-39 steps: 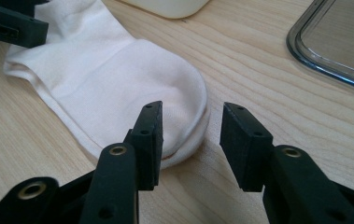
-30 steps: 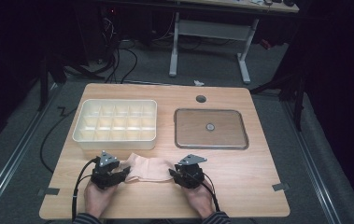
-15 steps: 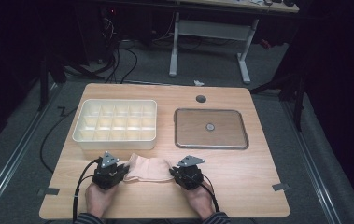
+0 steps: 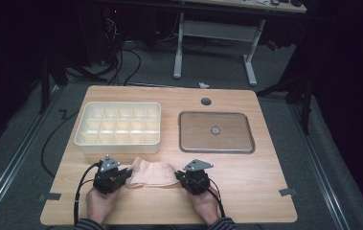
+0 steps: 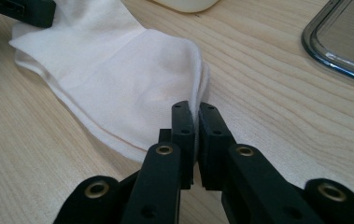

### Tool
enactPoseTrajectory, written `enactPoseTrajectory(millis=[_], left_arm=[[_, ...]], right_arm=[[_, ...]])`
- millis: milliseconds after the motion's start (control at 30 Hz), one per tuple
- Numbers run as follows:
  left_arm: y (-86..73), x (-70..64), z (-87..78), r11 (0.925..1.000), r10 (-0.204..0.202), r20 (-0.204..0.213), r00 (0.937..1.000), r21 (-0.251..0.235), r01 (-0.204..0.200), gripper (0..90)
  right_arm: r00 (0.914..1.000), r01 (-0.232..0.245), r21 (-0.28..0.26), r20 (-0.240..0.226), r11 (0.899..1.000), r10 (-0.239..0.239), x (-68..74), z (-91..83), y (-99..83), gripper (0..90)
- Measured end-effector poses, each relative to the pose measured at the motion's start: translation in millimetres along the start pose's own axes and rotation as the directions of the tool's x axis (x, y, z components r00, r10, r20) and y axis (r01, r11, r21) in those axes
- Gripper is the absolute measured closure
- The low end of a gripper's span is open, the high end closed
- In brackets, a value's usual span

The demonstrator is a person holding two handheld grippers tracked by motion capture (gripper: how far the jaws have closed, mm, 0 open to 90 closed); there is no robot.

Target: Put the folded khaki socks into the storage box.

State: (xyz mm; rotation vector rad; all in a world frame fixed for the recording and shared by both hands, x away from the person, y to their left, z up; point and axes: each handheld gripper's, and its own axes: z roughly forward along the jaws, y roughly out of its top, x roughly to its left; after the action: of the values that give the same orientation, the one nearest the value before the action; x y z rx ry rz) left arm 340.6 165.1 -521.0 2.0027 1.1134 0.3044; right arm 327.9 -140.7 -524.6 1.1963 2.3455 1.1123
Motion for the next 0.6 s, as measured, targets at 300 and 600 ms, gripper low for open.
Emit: enactPoseTrajectory(millis=[300, 600], left_arm=[[6.9, -8.1, -3.2, 0.9997, 0.015, 0.020, 0.9997, -0.017, -0.015, 82.4], [14.7, -18.8, -1.2, 0.9994, 0.028, 0.048, 0.9984, -0.022, -0.027, 82.4]], right_arm=[[1.0000, 0.006, -0.013, 0.005, 1.000, -0.006, -4.7, -9.9, 0.9, 86.5], [0.9997, -0.011, -0.019, 0.022, 1.000, 0.011, -13.6, -22.3, -2.2, 86.5]])
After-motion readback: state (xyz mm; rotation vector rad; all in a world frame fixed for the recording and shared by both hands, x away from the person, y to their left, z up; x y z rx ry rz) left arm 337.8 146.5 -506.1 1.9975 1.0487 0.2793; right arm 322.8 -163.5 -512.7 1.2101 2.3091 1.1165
